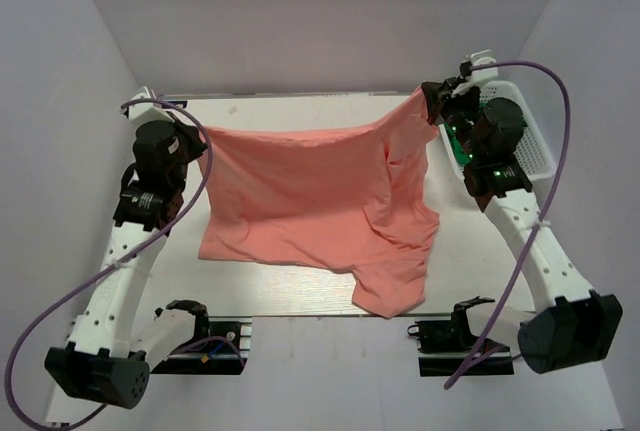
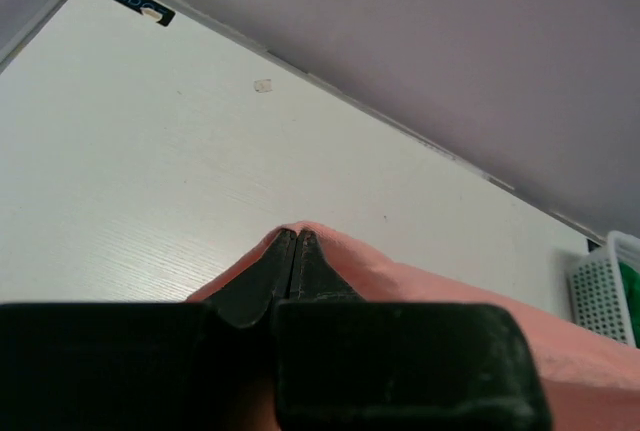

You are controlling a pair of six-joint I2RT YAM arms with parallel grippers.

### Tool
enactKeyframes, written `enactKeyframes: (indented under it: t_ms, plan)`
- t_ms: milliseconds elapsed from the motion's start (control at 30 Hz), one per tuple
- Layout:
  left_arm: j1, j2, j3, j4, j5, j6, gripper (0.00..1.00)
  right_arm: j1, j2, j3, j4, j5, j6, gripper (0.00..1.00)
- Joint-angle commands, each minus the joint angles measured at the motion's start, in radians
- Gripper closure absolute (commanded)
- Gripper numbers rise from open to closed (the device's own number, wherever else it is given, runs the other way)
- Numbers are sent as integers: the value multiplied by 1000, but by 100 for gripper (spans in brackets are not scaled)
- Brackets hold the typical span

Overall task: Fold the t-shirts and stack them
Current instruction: Flatten out the tshirt

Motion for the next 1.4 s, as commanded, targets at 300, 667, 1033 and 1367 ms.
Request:
enactKeyframes:
  t_ms: [300,667,1033,1367]
  plan:
    - [5,343,111,227,-150,16,100,0,320,254,135,65,-17,100]
    - [5,658,278,236,-205,25,100,-3,688,473,117,45,-106,100]
    - [76,1271,903,-32,-140,-53,0,-3,1405,1298,-141,-49,-147,54]
    - [55,1043,652,64,67,-4,0,10,948,847,-243,-185,-74,10]
